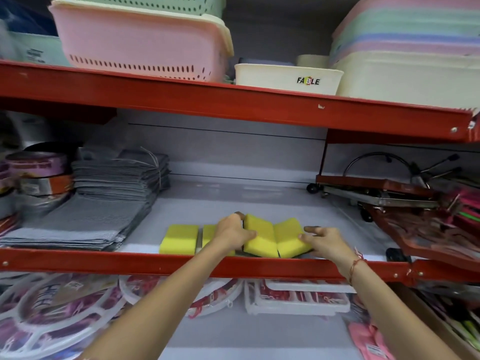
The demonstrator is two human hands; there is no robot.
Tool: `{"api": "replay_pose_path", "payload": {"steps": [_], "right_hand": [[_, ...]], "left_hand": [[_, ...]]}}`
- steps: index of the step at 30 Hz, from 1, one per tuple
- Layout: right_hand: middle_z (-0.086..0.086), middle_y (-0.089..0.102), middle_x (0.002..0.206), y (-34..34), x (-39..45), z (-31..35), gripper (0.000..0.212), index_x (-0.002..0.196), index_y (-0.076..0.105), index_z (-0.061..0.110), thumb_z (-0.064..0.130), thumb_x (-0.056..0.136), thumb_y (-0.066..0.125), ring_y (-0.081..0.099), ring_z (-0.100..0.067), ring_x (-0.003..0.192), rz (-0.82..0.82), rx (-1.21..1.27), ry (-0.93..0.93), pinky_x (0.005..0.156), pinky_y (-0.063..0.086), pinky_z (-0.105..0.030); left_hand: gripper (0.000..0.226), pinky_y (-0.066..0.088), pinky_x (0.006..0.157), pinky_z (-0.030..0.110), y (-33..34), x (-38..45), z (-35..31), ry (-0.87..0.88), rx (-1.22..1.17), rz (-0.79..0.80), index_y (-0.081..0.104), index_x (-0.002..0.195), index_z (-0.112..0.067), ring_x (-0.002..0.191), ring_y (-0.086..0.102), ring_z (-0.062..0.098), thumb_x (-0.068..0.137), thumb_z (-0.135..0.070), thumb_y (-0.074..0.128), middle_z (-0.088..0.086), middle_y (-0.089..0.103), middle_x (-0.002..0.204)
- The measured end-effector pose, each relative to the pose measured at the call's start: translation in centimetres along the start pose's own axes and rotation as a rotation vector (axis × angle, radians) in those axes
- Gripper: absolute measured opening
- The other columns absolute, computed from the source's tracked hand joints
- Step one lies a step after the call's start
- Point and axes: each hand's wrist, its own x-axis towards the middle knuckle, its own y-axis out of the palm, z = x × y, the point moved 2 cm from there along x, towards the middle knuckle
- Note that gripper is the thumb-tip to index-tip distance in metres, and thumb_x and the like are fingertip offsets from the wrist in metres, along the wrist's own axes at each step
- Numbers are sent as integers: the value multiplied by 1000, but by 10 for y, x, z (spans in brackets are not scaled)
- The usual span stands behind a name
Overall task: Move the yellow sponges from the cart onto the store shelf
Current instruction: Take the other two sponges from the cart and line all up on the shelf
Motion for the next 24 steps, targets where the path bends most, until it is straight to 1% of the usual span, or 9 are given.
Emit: {"api": "replay_pose_path", "payload": {"steps": [2, 4, 8, 13, 16, 18, 20, 22, 24], "right_hand": [[-12, 67, 115, -2, -1, 2, 46, 118, 63, 10, 29, 77, 72, 67, -29, 100, -22, -122, -14, 90, 55, -41], [-11, 68, 112, -5, -6, 8, 42, 117, 65, 9, 29, 80, 69, 64, -28, 105, -36, -247, -23, 89, 50, -31], [-9, 68, 118, -1, -11, 19, 39, 119, 64, 11, 28, 83, 64, 61, -26, 112, -66, -397, -68, 94, 46, -32], [-7, 61, 131, 28, -18, 47, 38, 123, 61, 14, 28, 89, 56, 56, -25, 120, -120, -469, -316, 100, 42, -31], [-5, 54, 137, 63, -26, 68, 38, 129, 56, 15, 27, 94, 48, 50, -24, 126, -33, -481, -454, 104, 37, -27], [-7, 50, 143, 91, -32, 80, 40, 133, 51, 13, 25, 96, 44, 44, -20, 133, 77, -532, -546, 109, 30, -24], [-10, 45, 147, 118, -37, 91, 40, 134, 49, 8, 23, 98, 41, 37, -20, 139, 199, -585, -572, 112, 25, -24], [-17, 51, 141, 140, -38, 95, 36, 125, 55, 3, 23, 98, 41, 43, -28, 134, 278, -617, -536, 109, 32, -30], [-22, 60, 128, 155, -38, 96, 34, 112, 61, 1, 25, 97, 43, 53, -35, 122, 322, -652, -486, 100, 41, -35]], "left_hand": [[53, 46, 94, 34, 2, 1, -5, 2, 111, -14, 55, 126, -7, 119, 57, 30, 84, -37, 65, 14, 64, 124], [50, 46, 96, 35, 2, 1, -8, -3, 212, -31, 57, 123, -4, 120, 55, 30, 83, -34, 64, 14, 63, 126], [50, 45, 99, 34, -8, 3, -7, 24, 321, -55, 57, 123, -5, 123, 53, 28, 82, -31, 64, 12, 63, 127], [48, 42, 102, 33, -47, -2, 20, 106, 305, -44, 58, 126, -9, 125, 53, 26, 87, -37, 60, 8, 62, 131], [46, 36, 109, 32, -67, -9, 44, 164, 330, 13, 52, 134, -11, 134, 46, 25, 95, -34, 49, 5, 54, 142], [44, 32, 112, 32, -77, -11, 61, 169, 342, 11, 47, 138, -10, 138, 41, 24, 99, -28, 40, 6, 48, 147], [45, 29, 116, 32, -84, -11, 77, 142, 364, 41, 41, 143, -8, 142, 36, 24, 101, -24, 35, 9, 40, 152], [47, 28, 117, 33, -84, -13, 88, 92, 409, 110, 35, 145, -7, 144, 32, 27, 102, -25, 31, 13, 34, 155], [47, 28, 115, 33, -82, -16, 95, 41, 452, 167, 34, 144, -5, 143, 32, 30, 103, -27, 27, 16, 34, 154]]}}
